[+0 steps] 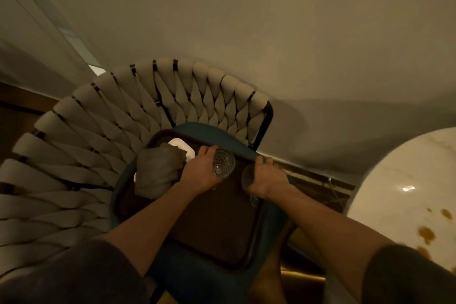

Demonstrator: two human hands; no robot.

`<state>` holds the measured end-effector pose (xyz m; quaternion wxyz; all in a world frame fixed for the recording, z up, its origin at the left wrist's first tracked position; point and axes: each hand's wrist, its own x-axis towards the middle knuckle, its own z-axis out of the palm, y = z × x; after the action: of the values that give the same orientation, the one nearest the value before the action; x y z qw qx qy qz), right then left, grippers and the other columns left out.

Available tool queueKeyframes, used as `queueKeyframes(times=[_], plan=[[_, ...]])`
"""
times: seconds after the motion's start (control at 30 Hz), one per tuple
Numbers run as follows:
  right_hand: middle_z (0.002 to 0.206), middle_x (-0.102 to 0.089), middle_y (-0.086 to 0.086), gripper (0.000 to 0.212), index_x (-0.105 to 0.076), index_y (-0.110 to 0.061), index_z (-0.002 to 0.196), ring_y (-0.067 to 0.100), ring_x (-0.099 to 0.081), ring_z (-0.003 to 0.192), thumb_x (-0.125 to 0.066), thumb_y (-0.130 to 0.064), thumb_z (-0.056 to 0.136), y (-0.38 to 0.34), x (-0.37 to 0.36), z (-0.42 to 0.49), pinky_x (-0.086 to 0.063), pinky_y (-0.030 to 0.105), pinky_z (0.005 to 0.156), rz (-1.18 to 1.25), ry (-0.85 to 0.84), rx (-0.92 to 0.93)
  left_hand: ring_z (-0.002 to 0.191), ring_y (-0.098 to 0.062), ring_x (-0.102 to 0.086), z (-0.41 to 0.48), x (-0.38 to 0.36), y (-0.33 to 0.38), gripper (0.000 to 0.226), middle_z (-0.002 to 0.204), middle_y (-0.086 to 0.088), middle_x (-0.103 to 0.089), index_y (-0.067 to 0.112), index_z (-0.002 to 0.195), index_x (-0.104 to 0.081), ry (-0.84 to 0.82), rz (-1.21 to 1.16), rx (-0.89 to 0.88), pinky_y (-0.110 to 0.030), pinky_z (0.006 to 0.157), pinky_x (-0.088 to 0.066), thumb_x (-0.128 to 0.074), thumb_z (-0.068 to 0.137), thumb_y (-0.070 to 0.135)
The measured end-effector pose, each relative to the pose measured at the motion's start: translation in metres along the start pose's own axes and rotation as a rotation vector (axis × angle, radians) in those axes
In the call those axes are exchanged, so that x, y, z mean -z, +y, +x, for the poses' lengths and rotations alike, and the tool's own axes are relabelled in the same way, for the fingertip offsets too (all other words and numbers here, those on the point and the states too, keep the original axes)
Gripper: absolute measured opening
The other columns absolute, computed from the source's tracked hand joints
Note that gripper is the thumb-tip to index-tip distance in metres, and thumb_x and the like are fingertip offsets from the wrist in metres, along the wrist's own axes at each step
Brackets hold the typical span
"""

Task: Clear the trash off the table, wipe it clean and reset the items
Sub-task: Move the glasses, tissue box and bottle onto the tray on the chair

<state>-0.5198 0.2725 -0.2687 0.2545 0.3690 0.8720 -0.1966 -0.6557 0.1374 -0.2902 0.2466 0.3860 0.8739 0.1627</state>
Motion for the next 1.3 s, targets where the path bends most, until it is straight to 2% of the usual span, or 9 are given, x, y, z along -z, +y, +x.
queueKeyframes(times=[0.23,0.43,0.53,0.67,0.73,0.8,0.97,1.13,1.3], plan=[[0.140,-0.031,0.016,0.087,-0.029,-0.013,0.141,0.034,-0.037,0.127,-0.077,-0.043,0.075,-0.011,-0.029,0.032,-0.047,0.045,0.096,-0.014,0.108,0.054,0.125,-0.031,-0.048,0.019,-0.032,-0.024,0.086,0.145,-0.010,-0.036,0.016,0.148,-0.031,0.069,-0.050,0.049,-0.043,0.099,-0.043,-0.077,0.076,0.024],[0.149,-0.020,0.017,0.106,-0.007,-0.014,0.153,0.037,-0.028,0.135,-0.075,-0.047,0.078,-0.017,-0.027,0.024,-0.041,0.048,0.104,-0.002,0.080,0.055,0.138,-0.030,-0.034,0.013,-0.035,-0.030,0.098,0.156,-0.009,-0.022,0.015,0.152,-0.022,-0.011,-0.069,0.026,-0.040,0.109,-0.035,-0.079,0.072,0.018],[0.146,-0.026,0.015,0.094,-0.015,-0.014,0.151,0.036,-0.033,0.132,-0.071,-0.042,0.082,-0.016,-0.004,0.004,-0.043,0.046,0.101,0.073,0.122,0.075,0.141,-0.029,-0.028,0.005,-0.021,-0.009,0.090,0.156,-0.008,-0.021,0.017,0.149,-0.030,0.058,-0.094,-0.014,-0.041,0.113,-0.033,-0.078,0.073,0.017],[0.121,-0.052,0.009,0.049,-0.050,-0.016,0.129,0.028,-0.054,0.110,-0.064,-0.033,0.086,-0.002,0.047,-0.043,-0.052,0.044,0.088,0.210,0.217,0.141,0.111,-0.011,-0.054,-0.020,0.021,0.056,0.045,0.129,-0.004,-0.051,0.013,0.125,-0.056,0.191,-0.272,-0.137,-0.027,0.096,-0.045,-0.067,0.082,0.006],[0.099,-0.063,0.004,0.016,-0.062,-0.019,0.102,0.024,-0.062,0.092,-0.061,-0.026,0.088,0.012,0.077,-0.075,-0.054,0.040,0.077,0.264,0.249,0.160,0.081,-0.004,-0.060,-0.038,0.046,0.097,0.031,0.110,0.001,-0.060,0.017,0.116,-0.058,0.153,-0.375,-0.139,-0.019,0.073,-0.051,-0.061,0.087,0.005],[0.087,-0.066,0.003,0.004,-0.064,-0.021,0.089,0.022,-0.064,0.081,-0.061,-0.023,0.087,0.031,0.102,-0.113,-0.053,0.035,0.070,0.300,0.288,0.153,0.068,-0.008,-0.063,-0.060,0.064,0.139,0.024,0.096,0.001,-0.065,0.018,0.113,-0.058,0.074,-0.491,-0.145,-0.018,0.061,-0.053,-0.056,0.092,0.006],[0.080,-0.067,0.001,0.006,-0.065,-0.023,0.084,0.020,-0.061,0.074,-0.060,-0.025,0.084,0.094,0.119,-0.214,-0.052,0.033,0.066,0.416,0.390,0.061,0.060,-0.002,-0.060,-0.130,0.073,0.231,0.017,0.075,0.004,-0.064,0.015,0.099,-0.064,-0.068,-0.630,-0.203,-0.015,0.055,-0.049,-0.052,0.094,0.004],[0.068,-0.066,-0.005,0.009,-0.065,-0.025,0.073,0.013,-0.062,0.063,-0.061,-0.026,0.082,0.180,0.102,-0.310,-0.054,0.035,0.062,0.658,0.460,-0.077,0.055,-0.013,-0.059,-0.172,0.053,0.313,0.019,0.066,-0.007,-0.064,0.018,0.093,-0.066,-0.154,-0.633,-0.264,-0.021,0.052,-0.050,-0.053,0.091,0.004],[0.060,-0.068,0.003,0.024,-0.070,-0.010,0.067,0.011,-0.062,0.050,-0.065,-0.019,0.089,0.305,0.075,-0.399,-0.052,0.028,0.054,0.948,0.441,-0.340,0.070,-0.017,-0.067,-0.187,0.006,0.397,0.018,0.092,-0.008,-0.069,0.020,0.110,-0.062,-0.316,-0.720,-0.175,-0.031,0.056,-0.052,-0.058,0.093,0.017]])
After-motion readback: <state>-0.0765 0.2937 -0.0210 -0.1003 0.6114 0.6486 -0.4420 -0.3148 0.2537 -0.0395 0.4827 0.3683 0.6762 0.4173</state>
